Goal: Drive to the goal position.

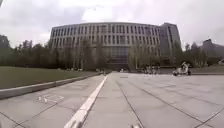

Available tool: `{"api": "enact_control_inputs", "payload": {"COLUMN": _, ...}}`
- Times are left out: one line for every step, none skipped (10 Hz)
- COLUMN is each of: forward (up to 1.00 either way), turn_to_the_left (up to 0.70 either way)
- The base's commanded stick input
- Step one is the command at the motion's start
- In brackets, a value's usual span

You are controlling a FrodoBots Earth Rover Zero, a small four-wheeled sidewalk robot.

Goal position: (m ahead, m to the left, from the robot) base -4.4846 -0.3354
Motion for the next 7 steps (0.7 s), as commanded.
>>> {"api": "enact_control_inputs", "payload": {"forward": 0.70, "turn_to_the_left": 0.00}}
{"api": "enact_control_inputs", "payload": {"forward": 0.70, "turn_to_the_left": 0.00}}
{"api": "enact_control_inputs", "payload": {"forward": 0.70, "turn_to_the_left": 0.00}}
{"api": "enact_control_inputs", "payload": {"forward": 0.70, "turn_to_the_left": 0.00}}
{"api": "enact_control_inputs", "payload": {"forward": 0.70, "turn_to_the_left": 0.00}}
{"api": "enact_control_inputs", "payload": {"forward": 0.70, "turn_to_the_left": 0.00}}
{"api": "enact_control_inputs", "payload": {"forward": 0.70, "turn_to_the_left": 0.00}}
